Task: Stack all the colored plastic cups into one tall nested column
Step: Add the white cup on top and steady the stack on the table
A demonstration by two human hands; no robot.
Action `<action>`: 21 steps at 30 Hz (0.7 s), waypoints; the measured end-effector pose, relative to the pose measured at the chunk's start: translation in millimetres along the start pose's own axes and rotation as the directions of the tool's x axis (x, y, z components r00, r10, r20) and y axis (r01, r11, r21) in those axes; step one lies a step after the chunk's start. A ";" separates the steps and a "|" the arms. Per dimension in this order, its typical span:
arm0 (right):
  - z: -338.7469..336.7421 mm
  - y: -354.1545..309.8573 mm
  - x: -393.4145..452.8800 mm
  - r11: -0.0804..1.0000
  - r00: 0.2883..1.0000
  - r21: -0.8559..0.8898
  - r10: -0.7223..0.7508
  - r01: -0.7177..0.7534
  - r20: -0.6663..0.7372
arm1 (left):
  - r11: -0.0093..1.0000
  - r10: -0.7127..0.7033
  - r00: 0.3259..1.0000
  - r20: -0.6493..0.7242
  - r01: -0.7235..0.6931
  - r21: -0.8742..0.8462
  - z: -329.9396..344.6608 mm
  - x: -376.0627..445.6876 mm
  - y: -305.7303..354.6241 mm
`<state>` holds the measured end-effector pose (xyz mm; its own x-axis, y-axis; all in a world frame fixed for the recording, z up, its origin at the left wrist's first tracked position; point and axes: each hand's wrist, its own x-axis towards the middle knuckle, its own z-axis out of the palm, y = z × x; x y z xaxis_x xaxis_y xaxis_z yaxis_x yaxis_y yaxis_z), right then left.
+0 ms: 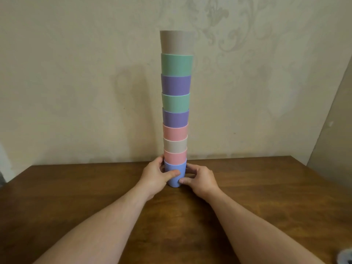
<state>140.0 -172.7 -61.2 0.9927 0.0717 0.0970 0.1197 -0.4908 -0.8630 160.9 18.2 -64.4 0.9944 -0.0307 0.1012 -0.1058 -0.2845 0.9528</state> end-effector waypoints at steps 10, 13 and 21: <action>10.3 12.6 32.7 0.999 0.998 -0.039 0.024 -0.026 -0.055 | 1.000 -0.017 0.999 -0.032 0.017 0.004 8.1 21.4 -36.4; 12.2 11.1 32.4 0.998 0.998 -0.056 0.033 -0.036 -0.054 | 0.999 -0.035 0.999 -0.042 0.036 0.024 9.0 21.1 -34.5; 18.9 -3.9 14.5 0.996 0.997 -0.079 0.040 -0.045 -0.066 | 0.991 -0.082 0.994 -0.070 0.089 0.104 8.9 7.3 -30.8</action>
<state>153.7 -153.4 -65.8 0.9954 -0.0052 0.0952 0.0759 -0.5602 -0.8249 171.4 18.2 -95.5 0.9973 0.0595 0.0422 -0.0161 -0.3845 0.9230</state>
